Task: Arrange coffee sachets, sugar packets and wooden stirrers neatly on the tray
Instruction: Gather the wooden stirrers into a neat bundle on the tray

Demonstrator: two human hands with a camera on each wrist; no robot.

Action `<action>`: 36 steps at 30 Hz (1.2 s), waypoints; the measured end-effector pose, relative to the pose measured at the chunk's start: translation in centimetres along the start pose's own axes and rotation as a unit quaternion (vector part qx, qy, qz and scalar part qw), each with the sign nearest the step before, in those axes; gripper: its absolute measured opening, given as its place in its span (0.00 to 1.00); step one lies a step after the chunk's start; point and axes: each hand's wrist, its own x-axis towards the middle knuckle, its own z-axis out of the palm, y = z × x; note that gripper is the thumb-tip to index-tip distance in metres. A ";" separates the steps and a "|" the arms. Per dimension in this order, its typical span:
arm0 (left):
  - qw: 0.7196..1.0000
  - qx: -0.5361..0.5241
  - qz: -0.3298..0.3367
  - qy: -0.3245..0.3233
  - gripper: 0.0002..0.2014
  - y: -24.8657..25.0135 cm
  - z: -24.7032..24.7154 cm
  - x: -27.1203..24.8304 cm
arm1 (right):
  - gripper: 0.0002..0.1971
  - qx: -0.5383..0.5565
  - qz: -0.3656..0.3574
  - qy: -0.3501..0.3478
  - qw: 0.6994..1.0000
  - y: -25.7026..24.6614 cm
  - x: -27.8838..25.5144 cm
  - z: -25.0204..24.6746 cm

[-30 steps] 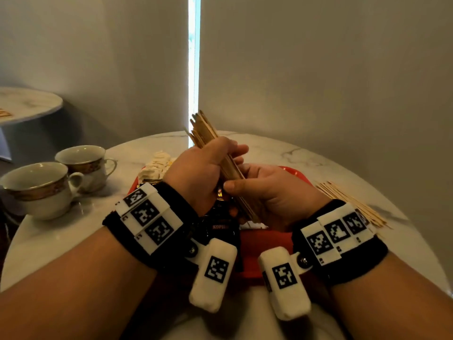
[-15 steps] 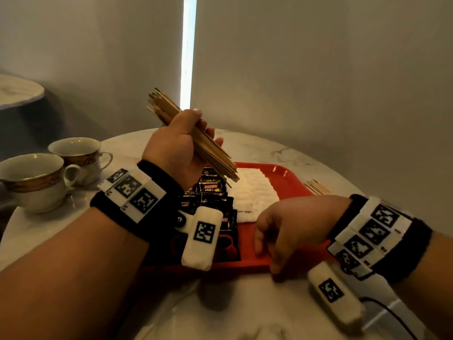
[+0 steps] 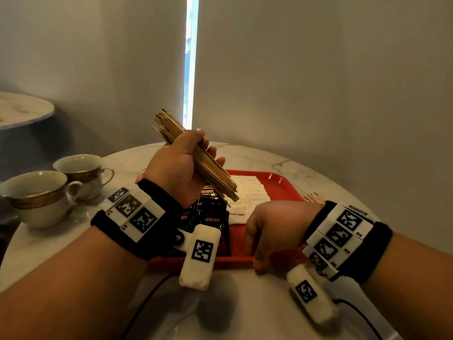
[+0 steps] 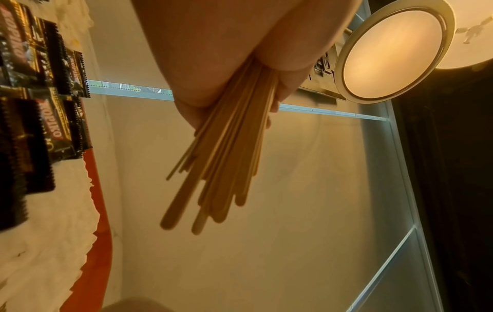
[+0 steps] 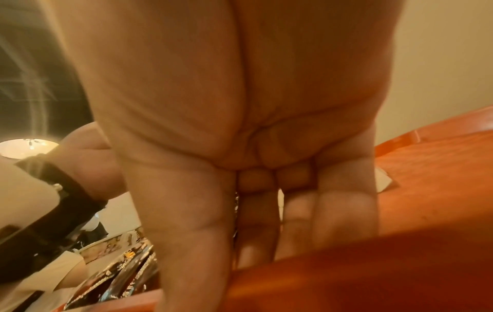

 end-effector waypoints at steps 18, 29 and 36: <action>0.987 0.153 0.023 -0.050 0.19 -0.6 3.6 1.8 | 0.29 0.579 -0.200 0.183 0.769 -0.4 4.4 -2.4; 0.978 0.184 0.025 -0.100 0.25 -2.7 1.5 1.9 | 0.15 0.613 -0.251 0.098 0.743 0.8 5.1 -0.7; 0.970 0.184 0.025 -0.159 0.11 -3.1 1.3 1.8 | 0.03 0.601 -0.244 0.083 0.756 1.2 4.8 -1.0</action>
